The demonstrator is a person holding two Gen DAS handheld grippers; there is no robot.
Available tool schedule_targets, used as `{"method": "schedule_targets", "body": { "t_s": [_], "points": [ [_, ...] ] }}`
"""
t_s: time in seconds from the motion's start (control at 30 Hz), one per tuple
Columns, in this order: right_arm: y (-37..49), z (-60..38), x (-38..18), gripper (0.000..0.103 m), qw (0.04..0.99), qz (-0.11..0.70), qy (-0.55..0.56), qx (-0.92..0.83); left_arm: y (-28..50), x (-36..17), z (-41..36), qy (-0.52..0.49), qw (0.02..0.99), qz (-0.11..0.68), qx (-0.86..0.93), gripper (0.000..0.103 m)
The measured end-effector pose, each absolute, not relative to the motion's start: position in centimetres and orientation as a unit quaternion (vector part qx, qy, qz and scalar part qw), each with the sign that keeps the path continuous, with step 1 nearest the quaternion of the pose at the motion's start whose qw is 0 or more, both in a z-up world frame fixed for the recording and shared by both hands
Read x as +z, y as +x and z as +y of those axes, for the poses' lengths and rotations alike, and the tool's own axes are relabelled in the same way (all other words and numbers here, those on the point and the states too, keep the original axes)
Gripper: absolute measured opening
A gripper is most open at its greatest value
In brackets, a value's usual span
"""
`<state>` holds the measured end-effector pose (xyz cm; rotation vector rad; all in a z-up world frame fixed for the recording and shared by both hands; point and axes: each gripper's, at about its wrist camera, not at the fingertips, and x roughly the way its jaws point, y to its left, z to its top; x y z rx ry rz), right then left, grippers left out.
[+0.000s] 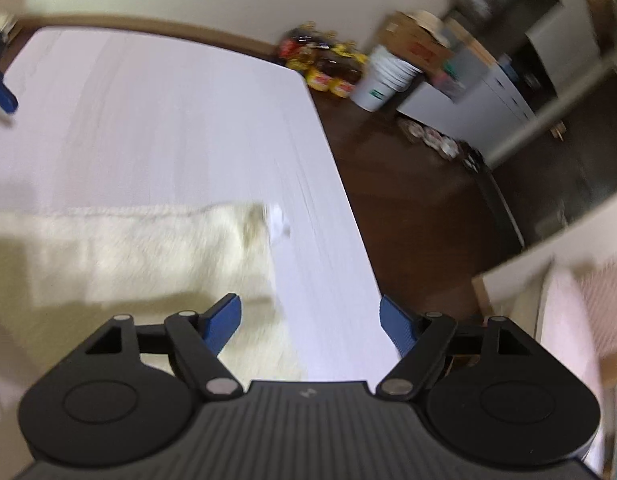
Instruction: Fold towel
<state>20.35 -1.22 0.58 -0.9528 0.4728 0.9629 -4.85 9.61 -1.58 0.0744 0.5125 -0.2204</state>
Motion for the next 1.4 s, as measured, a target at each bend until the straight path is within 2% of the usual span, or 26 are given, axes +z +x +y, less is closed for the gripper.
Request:
{"method": "schedule_targets", "body": {
  "t_s": [0.17,0.33,0.8,1.07,1.17,1.2,1.27,1.33,1.4],
  "points": [
    [22.0,-8.3,1.0,0.081,0.825,0.235,-0.355,0.373,-3.3,-2.8,8.4,0.086,0.952,0.274,-0.108,0.084],
    [23.4,-13.1,0.7,0.081,0.871,0.242,-0.287,0.316,-3.4,-3.2,8.6,0.086,0.947,0.289,-0.107,0.084],
    [26.4,-14.9,-2.1,0.081,0.875,0.266,-0.3,0.27,-3.3,-2.9,8.6,0.087,0.944,0.301,-0.099,0.084],
    [24.2,-15.9,0.8,0.081,0.897,0.257,-0.234,0.274,-3.5,-2.5,9.3,0.07,0.95,0.288,-0.098,0.084],
    [18.5,-14.5,2.9,0.082,0.883,0.23,-0.199,0.356,-4.1,-1.9,10.3,0.067,0.955,0.278,-0.081,0.084],
    [16.6,-13.8,3.1,0.081,0.875,0.225,-0.197,0.381,-4.2,-1.8,10.4,0.069,0.955,0.277,-0.077,0.085],
    [13.0,-12.4,3.0,0.071,0.859,0.212,-0.2,0.421,-4.5,-1.4,11.3,0.075,0.957,0.275,-0.062,0.085],
    [8.4,-10.1,2.4,0.048,0.834,0.2,-0.222,0.464,-5.0,-1.0,12.1,0.077,0.958,0.271,-0.051,0.086],
    [4.9,-8.1,1.7,0.047,0.82,0.181,-0.252,0.481,-5.4,-0.6,12.8,0.078,0.959,0.268,-0.047,0.086]
  ]
}}
